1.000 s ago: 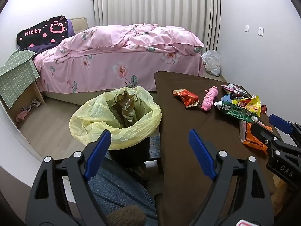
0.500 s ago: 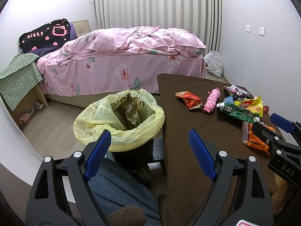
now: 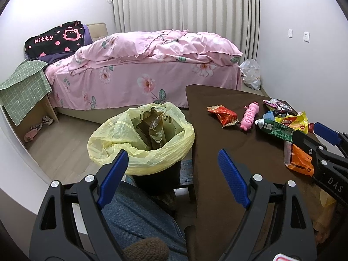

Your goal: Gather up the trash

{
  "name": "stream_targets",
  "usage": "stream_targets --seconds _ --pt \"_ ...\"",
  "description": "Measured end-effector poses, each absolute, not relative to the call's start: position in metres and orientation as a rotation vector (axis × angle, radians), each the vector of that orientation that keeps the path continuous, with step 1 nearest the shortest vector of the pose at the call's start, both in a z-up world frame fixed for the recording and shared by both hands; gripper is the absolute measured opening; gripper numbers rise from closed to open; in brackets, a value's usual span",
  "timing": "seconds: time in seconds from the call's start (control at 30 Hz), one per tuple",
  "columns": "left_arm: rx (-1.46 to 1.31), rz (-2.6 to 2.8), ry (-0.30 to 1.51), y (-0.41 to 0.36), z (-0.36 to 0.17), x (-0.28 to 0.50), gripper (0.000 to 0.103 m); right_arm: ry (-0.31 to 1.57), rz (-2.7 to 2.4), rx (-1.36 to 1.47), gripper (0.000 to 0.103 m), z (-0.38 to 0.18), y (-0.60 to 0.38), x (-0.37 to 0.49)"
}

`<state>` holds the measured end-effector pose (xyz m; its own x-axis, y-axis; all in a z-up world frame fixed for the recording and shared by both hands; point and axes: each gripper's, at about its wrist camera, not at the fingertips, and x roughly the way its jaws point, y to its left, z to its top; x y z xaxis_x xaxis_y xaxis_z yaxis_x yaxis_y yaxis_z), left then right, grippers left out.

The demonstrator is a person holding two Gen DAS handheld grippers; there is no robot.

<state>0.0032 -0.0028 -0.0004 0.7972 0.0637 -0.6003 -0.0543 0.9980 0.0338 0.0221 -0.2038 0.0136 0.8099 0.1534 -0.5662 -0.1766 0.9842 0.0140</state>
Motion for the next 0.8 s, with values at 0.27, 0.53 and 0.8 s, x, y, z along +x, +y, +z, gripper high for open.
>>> stream_targets --seconds 0.27,0.53,0.8 --pt "0.018 0.075 0.642 -0.0025 -0.0027 0.0047 0.080 0.613 0.184 -0.032 0.067 0.0103 -0.2036 0.0247" --pt "0.014 0.078 0.640 -0.0002 -0.0044 0.0059 0.080 0.613 0.186 -0.035 0.067 0.0092 -0.2031 0.0245" --pt "0.013 0.080 0.639 0.0008 -0.0044 0.0064 0.080 0.614 0.188 -0.036 0.067 0.0082 -0.2024 0.0240"
